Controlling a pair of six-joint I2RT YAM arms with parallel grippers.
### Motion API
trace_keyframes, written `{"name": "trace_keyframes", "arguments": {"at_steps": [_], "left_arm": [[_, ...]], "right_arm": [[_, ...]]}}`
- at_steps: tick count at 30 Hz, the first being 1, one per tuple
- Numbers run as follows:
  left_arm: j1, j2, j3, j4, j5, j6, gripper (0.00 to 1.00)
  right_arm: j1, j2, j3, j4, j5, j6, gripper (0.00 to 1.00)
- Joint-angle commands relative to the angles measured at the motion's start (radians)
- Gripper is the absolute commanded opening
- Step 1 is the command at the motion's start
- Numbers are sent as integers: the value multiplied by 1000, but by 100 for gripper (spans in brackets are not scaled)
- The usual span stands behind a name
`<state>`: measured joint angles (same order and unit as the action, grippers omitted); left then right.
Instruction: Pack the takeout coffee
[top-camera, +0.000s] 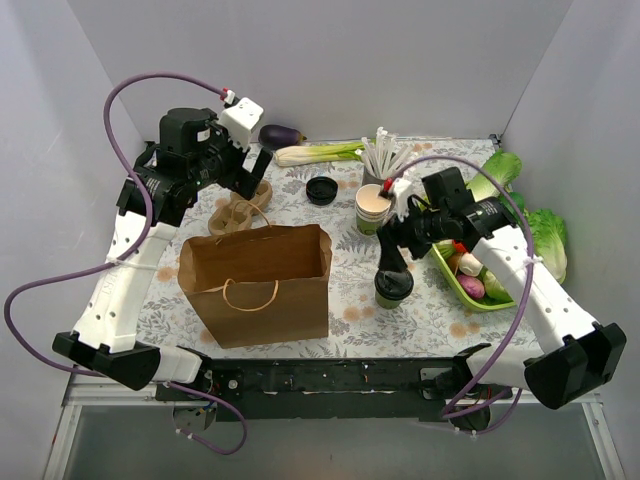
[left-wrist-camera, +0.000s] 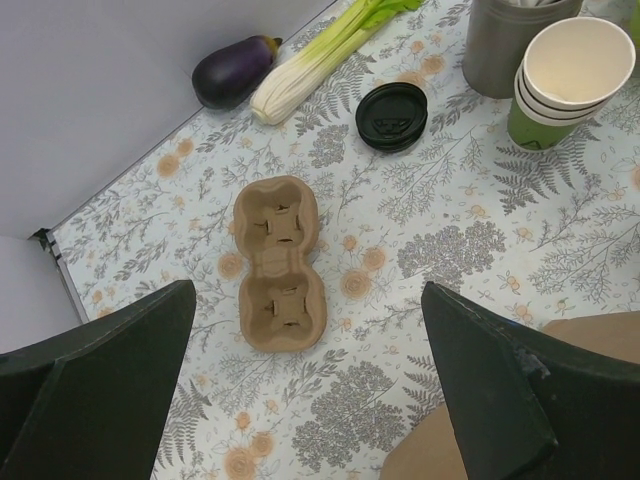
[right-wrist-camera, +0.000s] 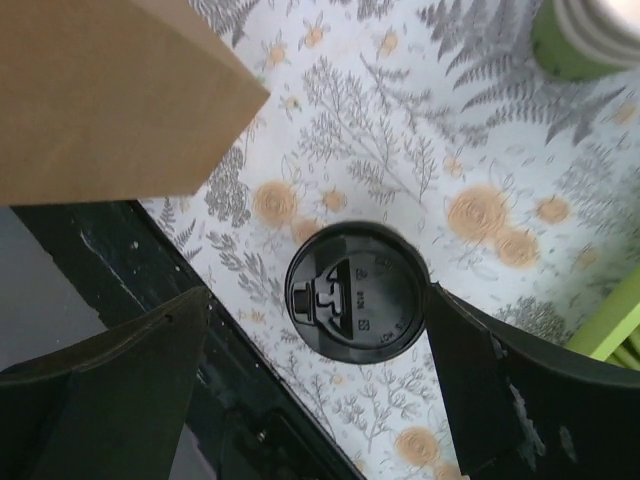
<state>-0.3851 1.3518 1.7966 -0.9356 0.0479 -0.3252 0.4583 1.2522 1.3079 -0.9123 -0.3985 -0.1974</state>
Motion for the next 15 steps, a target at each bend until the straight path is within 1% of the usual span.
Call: {"name": "trace_keyframes", "arguments": {"at_steps": [1, 3, 5, 6, 10, 15], "left_arm": [[6, -42, -6, -23, 41, 9, 98], [6, -48, -14, -28, 40, 11, 98], [5, -57, -22, -28, 43, 12, 98], [5, -60, -28, -29, 41, 12, 98], [5, -71, -36, -29, 44, 15, 98], [6, -69, -45, -28, 53, 18, 98]], "right_arm": [[-4, -34, -93, -395, -124, -1829, 98], [0, -48, -117, -401, -97, -1924, 98], [2, -57, -150, -398, -76, -1949, 98], [2, -59, -156, -398, -65, -1946, 98], [2, -39, -133, -398, -86, -1845, 97], [2, -16, -98, -398, -120, -1824, 96]]}}
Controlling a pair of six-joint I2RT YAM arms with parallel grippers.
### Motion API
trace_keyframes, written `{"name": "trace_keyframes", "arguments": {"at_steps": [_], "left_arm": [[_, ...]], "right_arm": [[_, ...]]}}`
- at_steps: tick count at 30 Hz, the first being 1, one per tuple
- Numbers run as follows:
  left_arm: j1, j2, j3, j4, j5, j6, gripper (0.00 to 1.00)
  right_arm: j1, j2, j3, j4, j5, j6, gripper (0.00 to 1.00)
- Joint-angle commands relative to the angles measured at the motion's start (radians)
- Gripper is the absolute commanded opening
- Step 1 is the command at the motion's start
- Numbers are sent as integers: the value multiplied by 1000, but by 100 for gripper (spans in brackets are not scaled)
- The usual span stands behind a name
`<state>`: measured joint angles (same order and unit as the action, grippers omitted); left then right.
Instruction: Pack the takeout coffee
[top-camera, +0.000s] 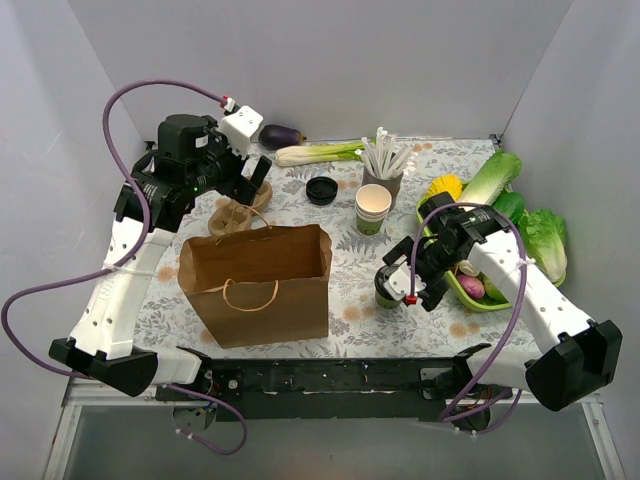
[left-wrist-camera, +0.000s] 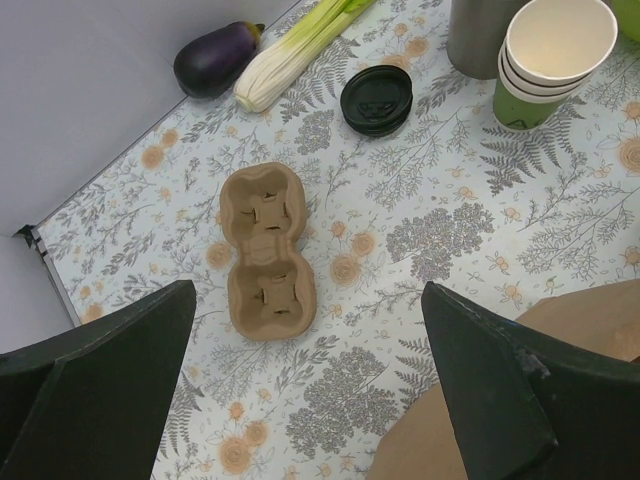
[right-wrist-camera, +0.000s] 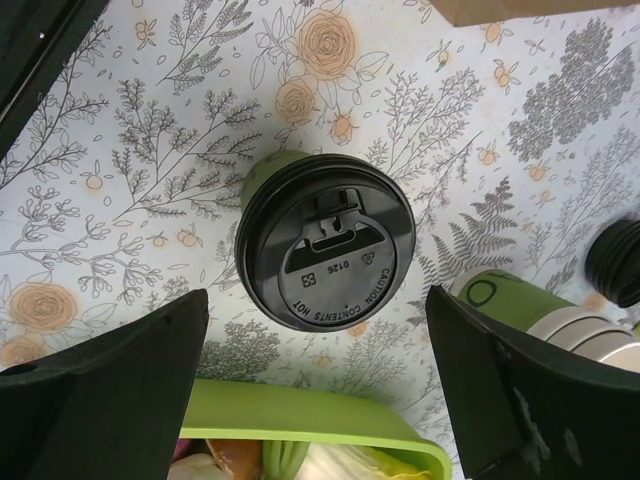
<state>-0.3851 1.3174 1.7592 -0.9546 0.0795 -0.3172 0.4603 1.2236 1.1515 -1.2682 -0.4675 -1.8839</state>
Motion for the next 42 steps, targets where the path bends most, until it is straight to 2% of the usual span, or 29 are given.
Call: {"name": "trace_keyframes", "arguments": {"at_steps": [1, 8, 18, 29, 42], "left_arm": [[6, -33, -9, -9, 22, 9, 98], [5, -37, -23, -13, 29, 9, 98], [5, -52, -63, -7, 40, 13, 98], [6, -55, -89, -1, 48, 15, 98], [6, -49, -102, 1, 59, 20, 98]], "right_arm": [[1, 22, 63, -43, -53, -135, 96], [8, 134, 114, -43, -60, -98, 96], [37, 194, 126, -43, -8, -50, 96], [51, 312, 194, -45, 16, 71, 95], [67, 359, 211, -43, 49, 117, 95]]}}
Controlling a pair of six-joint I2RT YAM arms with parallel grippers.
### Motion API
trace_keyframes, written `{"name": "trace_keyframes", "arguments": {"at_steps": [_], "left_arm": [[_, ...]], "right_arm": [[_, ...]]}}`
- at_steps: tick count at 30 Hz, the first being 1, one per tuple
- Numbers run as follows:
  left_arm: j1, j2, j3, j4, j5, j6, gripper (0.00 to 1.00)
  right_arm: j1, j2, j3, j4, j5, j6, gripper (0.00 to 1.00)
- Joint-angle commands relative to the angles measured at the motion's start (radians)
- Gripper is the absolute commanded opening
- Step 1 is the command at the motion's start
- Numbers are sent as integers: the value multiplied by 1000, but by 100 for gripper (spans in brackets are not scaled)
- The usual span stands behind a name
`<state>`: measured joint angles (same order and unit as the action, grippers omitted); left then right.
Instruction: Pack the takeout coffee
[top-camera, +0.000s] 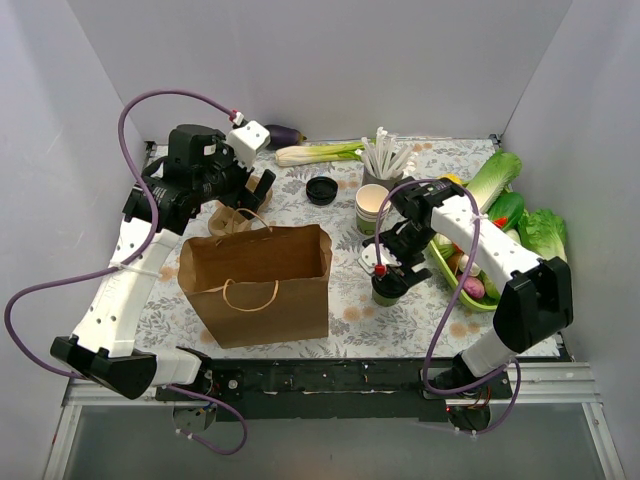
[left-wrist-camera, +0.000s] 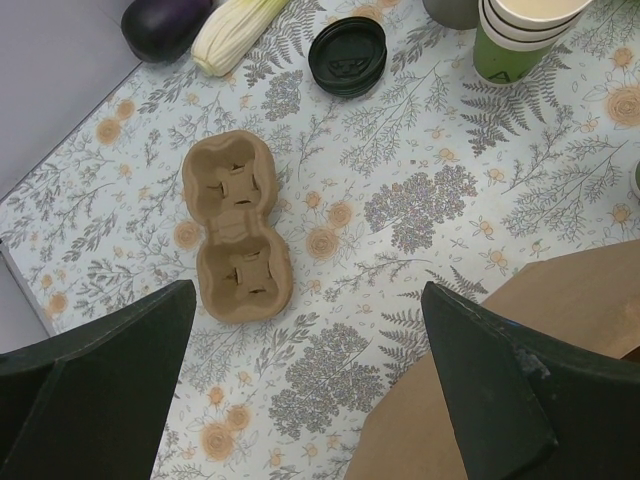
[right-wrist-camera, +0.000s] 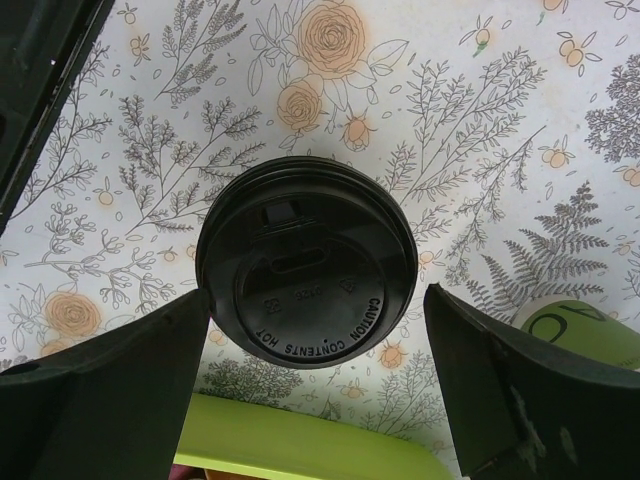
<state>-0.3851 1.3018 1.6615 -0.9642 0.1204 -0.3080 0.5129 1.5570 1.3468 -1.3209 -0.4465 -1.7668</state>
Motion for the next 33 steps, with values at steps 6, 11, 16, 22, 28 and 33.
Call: {"name": "trace_keyframes", "arguments": {"at_steps": [6, 11, 16, 22, 28, 33], "left_arm": [[5, -35, -17, 12, 25, 14, 98], [6, -35, -23, 13, 28, 14, 98], [6, -33, -25, 12, 33, 14, 98], [5, -32, -23, 10, 38, 14, 98], [6, -29, -19, 5, 42, 14, 98], [5, -32, -19, 2, 45, 12, 98]], "right_arm": [[36, 29, -1, 6, 43, 12, 95], [50, 32, -9, 8, 52, 27, 94], [55, 37, 2, 9, 48, 53, 93], [55, 34, 43, 9, 55, 105, 95], [52, 35, 68, 8, 63, 151, 96], [52, 28, 74, 9, 60, 184, 97]]}}
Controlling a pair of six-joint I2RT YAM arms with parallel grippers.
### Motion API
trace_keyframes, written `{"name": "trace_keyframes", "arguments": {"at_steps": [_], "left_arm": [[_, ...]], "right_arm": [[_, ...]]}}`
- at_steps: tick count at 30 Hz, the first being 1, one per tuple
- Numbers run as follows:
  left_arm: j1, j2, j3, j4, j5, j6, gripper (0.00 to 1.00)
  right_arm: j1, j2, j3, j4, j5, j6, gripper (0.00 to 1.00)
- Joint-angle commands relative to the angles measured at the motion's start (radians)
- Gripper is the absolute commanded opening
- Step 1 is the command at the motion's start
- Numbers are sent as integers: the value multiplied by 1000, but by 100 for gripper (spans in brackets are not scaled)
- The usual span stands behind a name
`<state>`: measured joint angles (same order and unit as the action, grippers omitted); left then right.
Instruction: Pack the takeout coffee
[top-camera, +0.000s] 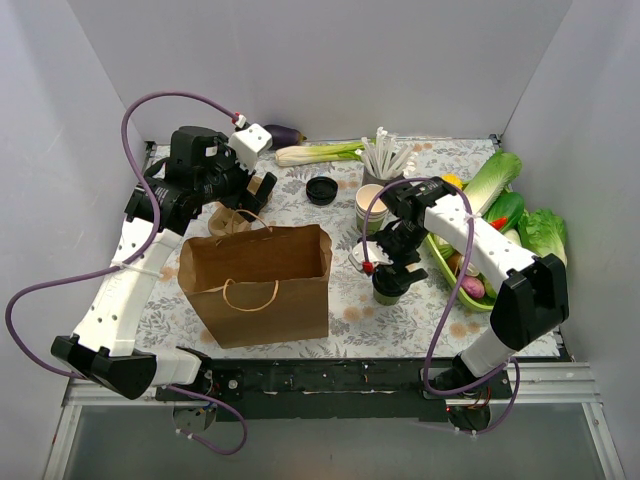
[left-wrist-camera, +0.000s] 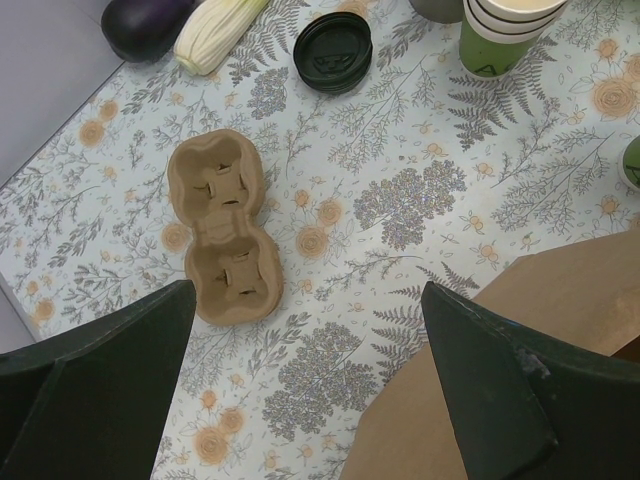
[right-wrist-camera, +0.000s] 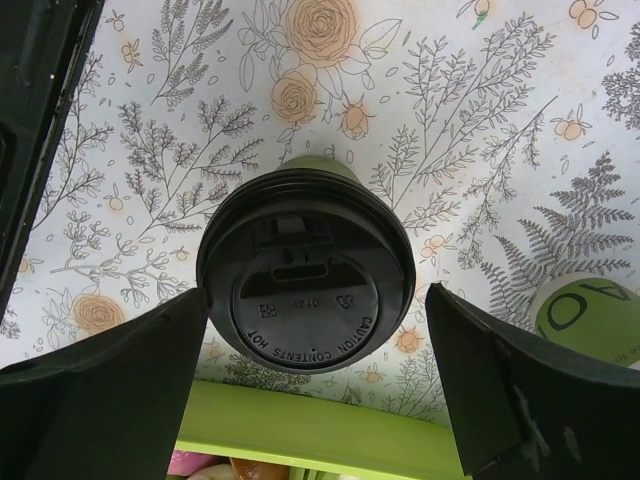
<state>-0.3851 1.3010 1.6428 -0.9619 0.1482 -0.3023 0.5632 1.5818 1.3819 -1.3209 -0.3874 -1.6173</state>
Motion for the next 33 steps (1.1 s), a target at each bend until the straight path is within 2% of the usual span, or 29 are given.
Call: {"name": "trace_keyframes", "arguments": {"at_steps": [1, 15, 25, 33], "left_arm": [[5, -29, 0, 0, 19, 6, 98], [6, -11, 9, -12, 45, 3, 98], [6, -3, 15, -11, 54, 2, 98], [6, -6, 14, -15, 51, 2, 98]], "right_arm": [[1, 1, 34, 8, 2, 39, 97], [-2, -45, -18, 9, 30, 73, 97], [-6, -75, 3, 8, 10, 71, 98], [-6, -39, -4, 9, -2, 82, 98]]}}
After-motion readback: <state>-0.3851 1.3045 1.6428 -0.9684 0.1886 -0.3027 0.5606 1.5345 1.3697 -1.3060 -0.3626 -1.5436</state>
